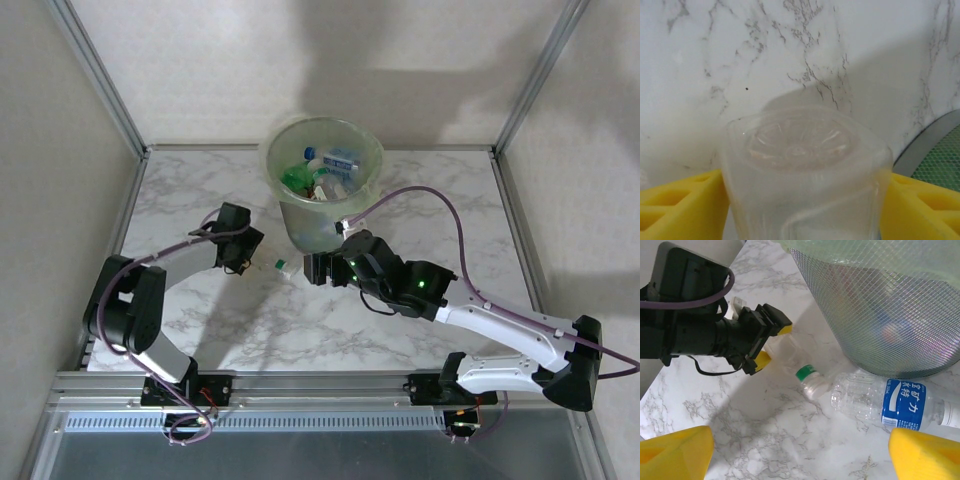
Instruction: Put the plastic bottles in the bin
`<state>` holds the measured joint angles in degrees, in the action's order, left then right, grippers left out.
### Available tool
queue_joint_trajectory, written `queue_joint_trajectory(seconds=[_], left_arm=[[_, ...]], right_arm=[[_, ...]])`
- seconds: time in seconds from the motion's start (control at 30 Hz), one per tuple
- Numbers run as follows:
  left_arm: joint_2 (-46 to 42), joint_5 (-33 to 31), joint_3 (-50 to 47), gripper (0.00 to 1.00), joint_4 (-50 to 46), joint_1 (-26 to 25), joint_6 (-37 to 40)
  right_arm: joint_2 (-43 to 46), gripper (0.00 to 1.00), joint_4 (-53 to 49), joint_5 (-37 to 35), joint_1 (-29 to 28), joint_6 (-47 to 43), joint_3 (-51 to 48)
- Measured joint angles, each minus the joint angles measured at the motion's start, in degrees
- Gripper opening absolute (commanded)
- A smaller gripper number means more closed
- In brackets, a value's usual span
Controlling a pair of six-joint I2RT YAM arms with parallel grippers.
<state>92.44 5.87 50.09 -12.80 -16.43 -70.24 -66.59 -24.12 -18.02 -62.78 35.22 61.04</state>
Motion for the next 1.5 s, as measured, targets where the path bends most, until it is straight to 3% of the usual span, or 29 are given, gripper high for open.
queue_joint_trajectory(seconds=[0.17, 0.43, 0.8, 1.23, 1.5], left_arm=[[0.3, -0.7, 0.9, 0.57, -0.5, 0.0, 1.9], [-0.3, -1.4, 0.9, 0.49, -0.9, 0.0, 3.1], [-13.4, -0.3, -1.7, 0.48, -1.7, 0.0, 5.1], [-30.9, 6.6, -4.8, 0.45, 1.9, 0.3, 8.1], [-35.4, 13.8, -6.7, 0.47, 10.3, 1.4, 7.0]], right_arm=[[0.0, 0.90, 0.0, -0.5, 0.0, 0.0, -0.9], [0.3, 0.88, -0.1, -2.2, 0.0, 0.0, -1.0], [2.4, 0.89, 1.0, -1.3, 0.0, 0.2, -0.7], [1.0, 0.92, 8.9, 12.7, 1.8, 1.1, 1.0], [-4.0, 0.93, 12.3, 19.9, 3.3, 3.4, 2.1]])
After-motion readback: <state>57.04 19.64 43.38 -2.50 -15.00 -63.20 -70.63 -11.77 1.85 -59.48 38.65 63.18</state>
